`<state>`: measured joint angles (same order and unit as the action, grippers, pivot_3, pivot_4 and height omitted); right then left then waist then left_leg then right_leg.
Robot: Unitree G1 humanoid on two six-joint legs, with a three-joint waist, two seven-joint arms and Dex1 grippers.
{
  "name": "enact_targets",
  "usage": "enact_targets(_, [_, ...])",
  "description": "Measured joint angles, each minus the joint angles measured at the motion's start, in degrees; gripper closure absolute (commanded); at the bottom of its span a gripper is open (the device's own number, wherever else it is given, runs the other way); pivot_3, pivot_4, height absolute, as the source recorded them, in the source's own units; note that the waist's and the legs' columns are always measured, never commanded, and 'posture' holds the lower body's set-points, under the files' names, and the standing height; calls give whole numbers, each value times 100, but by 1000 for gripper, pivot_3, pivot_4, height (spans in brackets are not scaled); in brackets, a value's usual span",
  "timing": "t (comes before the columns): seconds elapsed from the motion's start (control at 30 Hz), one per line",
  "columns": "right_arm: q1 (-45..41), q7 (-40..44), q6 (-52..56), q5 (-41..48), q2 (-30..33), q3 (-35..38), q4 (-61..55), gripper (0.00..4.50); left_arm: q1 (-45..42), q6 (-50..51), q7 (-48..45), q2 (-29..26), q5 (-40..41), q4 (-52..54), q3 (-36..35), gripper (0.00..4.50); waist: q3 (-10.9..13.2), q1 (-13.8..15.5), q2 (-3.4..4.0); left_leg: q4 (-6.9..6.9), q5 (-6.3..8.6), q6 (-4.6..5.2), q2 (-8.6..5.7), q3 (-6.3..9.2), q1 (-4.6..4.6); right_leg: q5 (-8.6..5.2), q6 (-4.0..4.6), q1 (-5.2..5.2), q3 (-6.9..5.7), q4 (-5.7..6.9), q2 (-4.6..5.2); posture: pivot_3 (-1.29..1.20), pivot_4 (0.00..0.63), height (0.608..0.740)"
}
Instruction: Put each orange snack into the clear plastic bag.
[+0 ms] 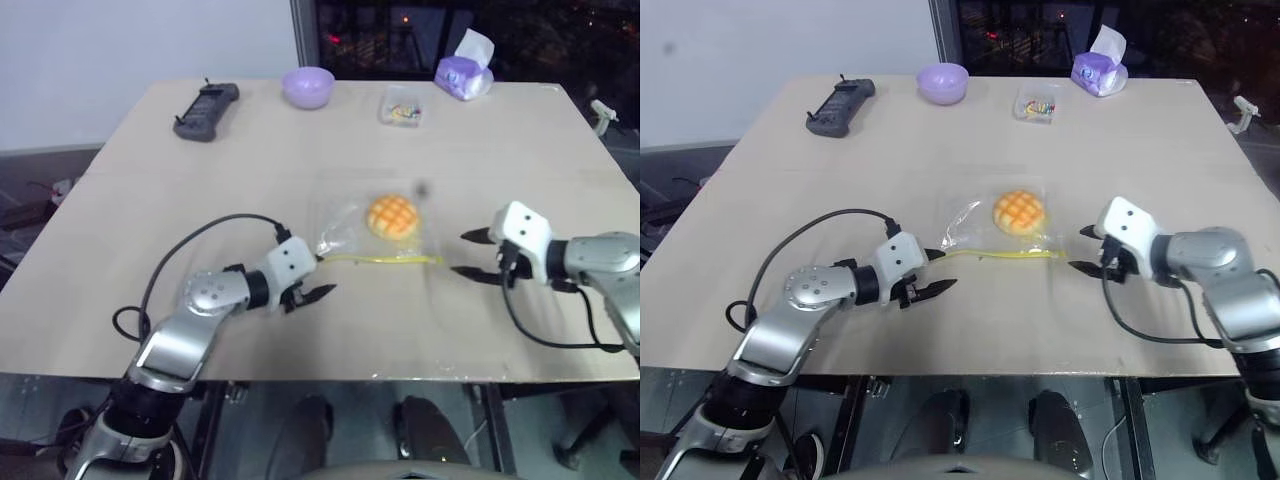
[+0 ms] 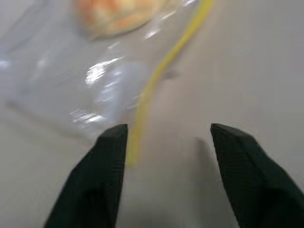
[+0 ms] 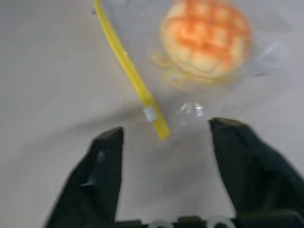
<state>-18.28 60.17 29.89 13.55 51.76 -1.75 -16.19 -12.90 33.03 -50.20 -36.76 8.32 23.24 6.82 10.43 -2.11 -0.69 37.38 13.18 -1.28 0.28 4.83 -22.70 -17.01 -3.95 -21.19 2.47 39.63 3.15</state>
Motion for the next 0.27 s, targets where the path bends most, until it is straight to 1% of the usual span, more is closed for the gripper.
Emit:
enact_targets(0.03, [101, 136, 78, 202, 44, 123, -32, 1623, 30, 200, -59, -8, 236, 75, -180, 1824, 0, 0, 0, 0, 0, 0, 3, 1, -6, 1, 0, -5, -1, 1, -3, 0, 150, 736])
enact_targets(0.07, [130, 175, 98, 249, 52, 154, -42, 1623, 46, 246, -79, -14, 286, 99, -232, 1824, 0, 1, 0, -1, 0, 0, 3, 2, -8, 1, 1, -6, -1, 2, -3, 0, 150, 736])
enact_targets(0.1, [318, 346, 103, 590, 53, 480, 11, 1623, 211, 538, -190, -90, 751, 213, -686, 1824, 0, -19, 0, -3, 0, 0, 6, -2, -13, 1, 1, -11, 3, 1, -3, 0, 150, 736])
enact_targets(0.13, [351, 373, 102, 642, 58, 556, 47, 1623, 245, 585, -210, -138, 822, 222, -779, 1824, 0, -23, 0, -3, 0, 0, 6, -4, -12, 1, 1, -11, 4, 1, -3, 0, 150, 736])
enact_targets(0.2, [544, 571, -61, 931, 65, 1064, 412, 1623, 485, 822, -323, -237, 1285, 279, -1421, 1824, 1, -23, -1, -7, 0, 0, 7, -8, -15, 1, 1, -13, 6, -8, -3, 0, 150, 736])
enact_targets(0.27, [730, 751, -336, 1123, 106, 1679, 1018, 1623, 1016, 938, -477, -509, 1665, 332, -2197, 1824, 1, -21, -1, -12, 1, 0, 7, -11, -14, 2, 1, -10, 8, -21, -1, 0, 150, 736])
